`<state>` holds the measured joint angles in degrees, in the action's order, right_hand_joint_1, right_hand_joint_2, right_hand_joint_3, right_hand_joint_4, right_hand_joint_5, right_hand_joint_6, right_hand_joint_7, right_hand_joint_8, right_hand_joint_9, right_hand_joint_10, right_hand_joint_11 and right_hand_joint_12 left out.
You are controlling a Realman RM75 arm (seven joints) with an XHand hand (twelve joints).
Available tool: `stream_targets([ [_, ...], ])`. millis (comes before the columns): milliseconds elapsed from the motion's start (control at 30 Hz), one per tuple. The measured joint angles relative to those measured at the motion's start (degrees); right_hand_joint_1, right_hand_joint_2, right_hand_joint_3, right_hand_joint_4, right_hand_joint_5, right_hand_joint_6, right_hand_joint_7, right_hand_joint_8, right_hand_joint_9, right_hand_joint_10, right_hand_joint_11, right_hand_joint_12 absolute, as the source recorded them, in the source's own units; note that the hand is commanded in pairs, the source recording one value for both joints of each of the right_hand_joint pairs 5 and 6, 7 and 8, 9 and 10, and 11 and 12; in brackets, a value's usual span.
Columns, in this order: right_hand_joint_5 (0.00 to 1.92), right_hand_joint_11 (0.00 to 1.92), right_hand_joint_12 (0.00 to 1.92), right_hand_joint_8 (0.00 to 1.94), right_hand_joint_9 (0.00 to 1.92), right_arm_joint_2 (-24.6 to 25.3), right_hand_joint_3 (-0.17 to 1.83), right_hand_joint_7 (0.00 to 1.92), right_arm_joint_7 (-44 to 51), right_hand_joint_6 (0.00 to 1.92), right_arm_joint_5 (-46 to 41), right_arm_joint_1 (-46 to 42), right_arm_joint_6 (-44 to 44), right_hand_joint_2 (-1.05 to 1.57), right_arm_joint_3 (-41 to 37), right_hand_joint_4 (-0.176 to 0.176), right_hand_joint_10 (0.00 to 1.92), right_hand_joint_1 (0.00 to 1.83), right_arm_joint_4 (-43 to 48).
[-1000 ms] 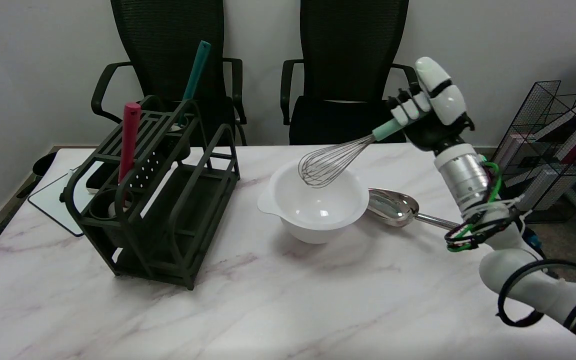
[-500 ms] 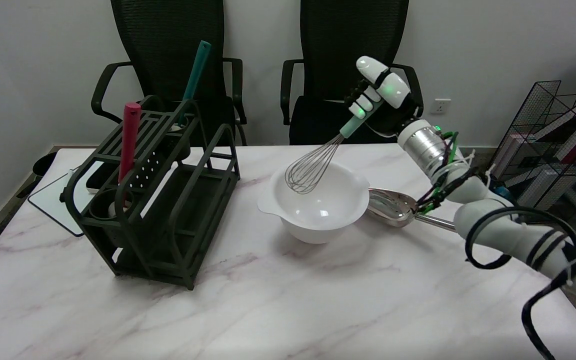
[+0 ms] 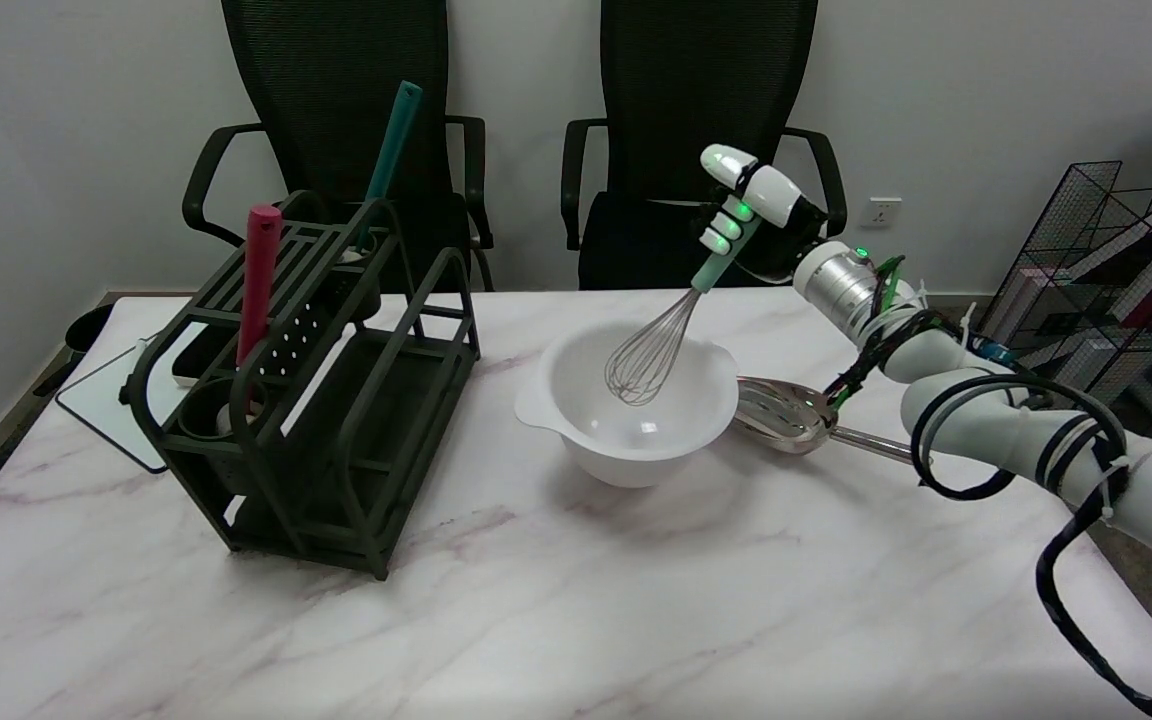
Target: Place the whisk into the mixing bowl.
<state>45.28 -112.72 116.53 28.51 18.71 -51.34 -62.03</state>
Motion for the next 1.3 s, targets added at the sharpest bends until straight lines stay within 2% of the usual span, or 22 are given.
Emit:
stream_targets([
  [467, 1.92, 1.89, 1.89, 1.92, 1.92, -0.4, 0.39, 1.92, -1.03, 1.92, -0.1, 2.74, -2.13, 1.48, 3.88, 0.0, 1.92, 1.17, 3.16],
  [667, 1.92, 1.78, 1.78, 1.92, 1.91, -0.4, 0.38, 1.92, -1.22, 1.92, -0.11, 3.44, -2.88, 1.57, 5.12, 0.0, 1.91, 1.12, 3.56],
  [767, 1.92, 1.72, 1.72, 1.91, 1.8, -0.4, 0.38, 1.91, -1.36, 1.92, -0.11, 3.57, -3.1, 1.57, 5.56, 0.0, 1.8, 1.11, 3.59],
  [833, 1.92, 1.66, 1.66, 1.82, 1.71, -0.4, 0.37, 1.82, -1.41, 1.92, -0.13, 3.57, -3.25, 1.53, 5.8, 0.0, 1.71, 1.12, 3.6],
  [1000, 1.92, 1.33, 1.33, 1.58, 1.38, -0.44, 0.55, 1.58, -1.58, 1.92, -0.15, 3.57, -3.32, 1.18, 6.25, 0.0, 1.38, 1.18, 3.6],
  [1067, 1.92, 1.24, 1.24, 1.52, 1.28, -0.48, 0.59, 1.52, -1.69, 1.92, -0.16, 3.47, -3.32, 1.12, 6.37, 0.0, 1.28, 1.18, 3.58],
  [1100, 1.92, 1.15, 1.15, 1.43, 1.19, -0.5, 0.63, 1.43, -1.75, 1.92, -0.17, 3.36, -3.32, 1.07, 6.43, 0.0, 1.19, 1.18, 3.57],
  [1200, 1.92, 1.1, 1.1, 1.35, 1.13, -0.54, 0.64, 1.35, -1.99, 1.92, -0.18, 2.96, -3.32, 1.03, 6.54, 0.0, 1.13, 1.19, 3.54],
  [1300, 1.92, 1.1, 1.1, 1.24, 1.09, -0.58, 0.56, 1.24, -2.26, 1.92, -0.18, 2.56, -3.24, 1.08, 6.62, 0.0, 1.09, 1.12, 3.51],
])
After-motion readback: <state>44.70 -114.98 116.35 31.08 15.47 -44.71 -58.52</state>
